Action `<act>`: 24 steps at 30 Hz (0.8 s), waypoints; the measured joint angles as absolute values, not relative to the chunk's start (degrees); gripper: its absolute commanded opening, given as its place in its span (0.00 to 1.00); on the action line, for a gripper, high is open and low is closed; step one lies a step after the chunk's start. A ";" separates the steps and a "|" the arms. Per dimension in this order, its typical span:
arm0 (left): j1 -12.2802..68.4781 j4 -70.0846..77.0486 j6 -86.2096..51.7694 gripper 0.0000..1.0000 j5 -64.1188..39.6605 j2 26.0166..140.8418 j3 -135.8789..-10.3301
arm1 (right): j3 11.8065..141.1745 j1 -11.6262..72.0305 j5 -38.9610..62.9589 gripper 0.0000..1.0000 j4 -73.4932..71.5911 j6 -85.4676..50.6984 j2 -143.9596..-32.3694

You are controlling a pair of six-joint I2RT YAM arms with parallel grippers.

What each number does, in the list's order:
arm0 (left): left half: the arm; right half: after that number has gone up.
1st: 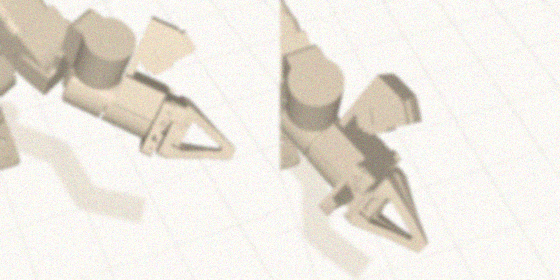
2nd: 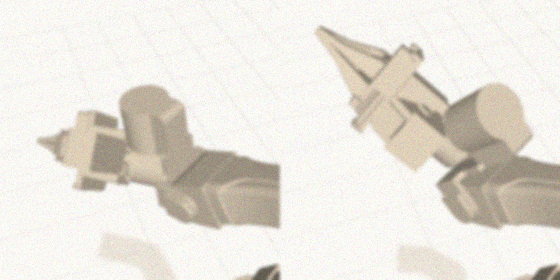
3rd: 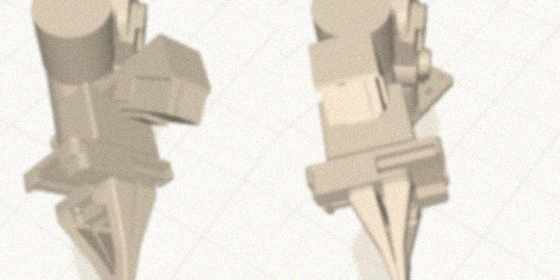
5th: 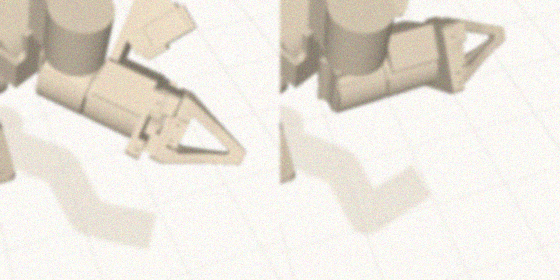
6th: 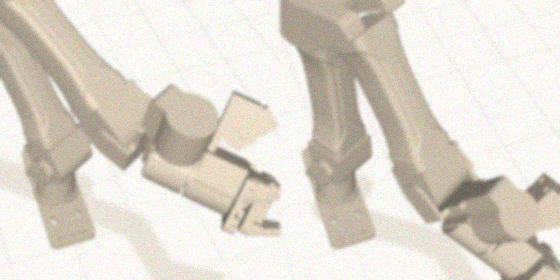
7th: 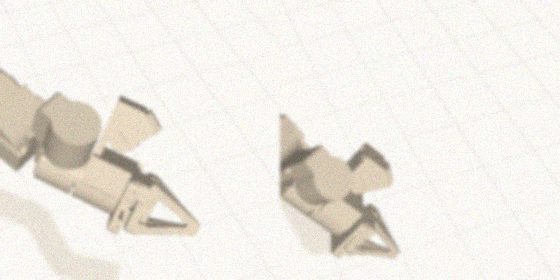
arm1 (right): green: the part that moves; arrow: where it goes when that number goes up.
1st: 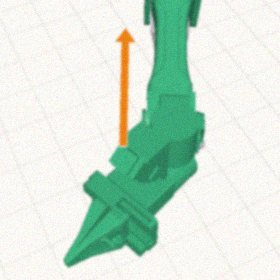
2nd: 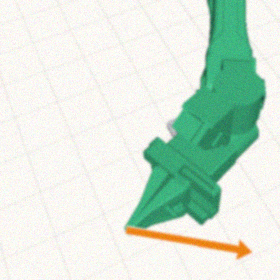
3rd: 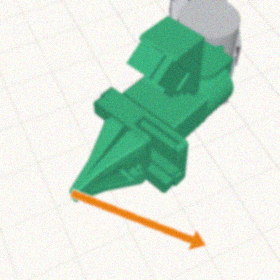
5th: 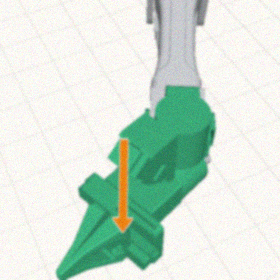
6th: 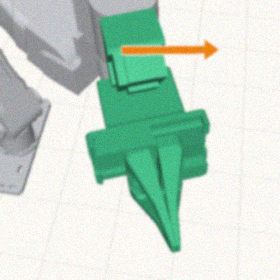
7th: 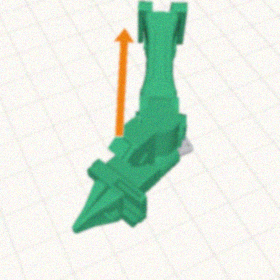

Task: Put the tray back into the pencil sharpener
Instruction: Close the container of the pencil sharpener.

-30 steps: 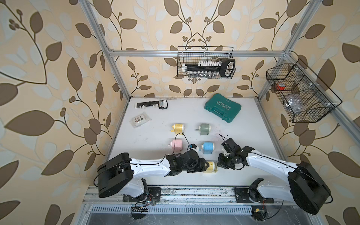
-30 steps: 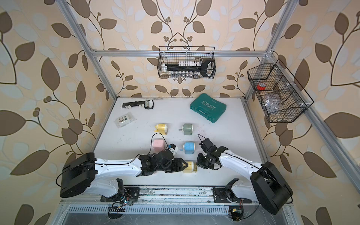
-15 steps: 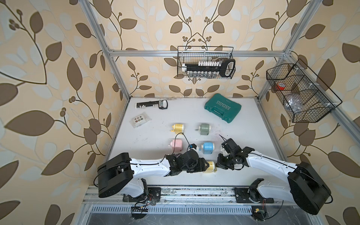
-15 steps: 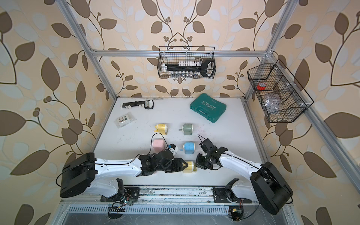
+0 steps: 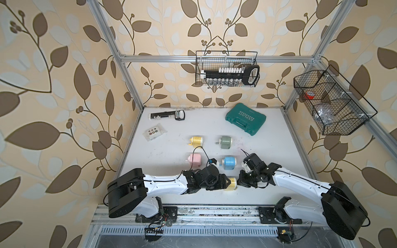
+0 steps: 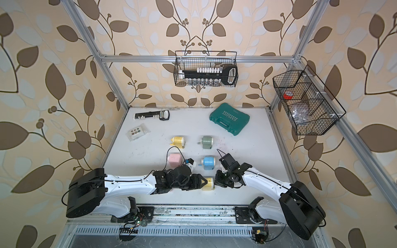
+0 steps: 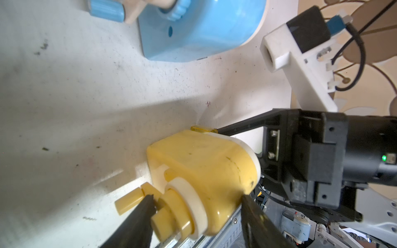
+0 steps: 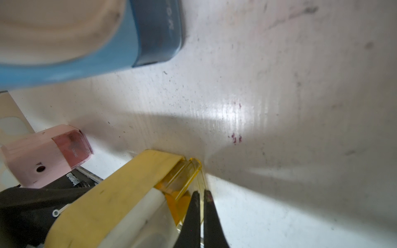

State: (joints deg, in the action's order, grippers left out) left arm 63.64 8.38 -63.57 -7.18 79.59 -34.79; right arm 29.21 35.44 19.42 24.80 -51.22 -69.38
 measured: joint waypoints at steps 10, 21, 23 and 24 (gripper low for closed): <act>63.64 8.38 -63.57 0.64 -7.16 79.66 -34.85 | 26.72 37.08 21.43 0.00 21.23 -54.39 -69.14; 63.64 6.70 -63.79 0.77 -7.05 79.90 -35.40 | 31.55 37.50 12.60 0.01 32.12 -51.86 -61.47; 63.64 5.72 -63.70 0.79 -7.01 79.88 -35.75 | 32.03 37.50 10.81 0.01 34.11 -51.40 -61.14; 63.64 5.30 -63.68 0.79 -6.96 79.83 -35.92 | 32.12 37.50 10.07 0.02 34.89 -51.29 -61.14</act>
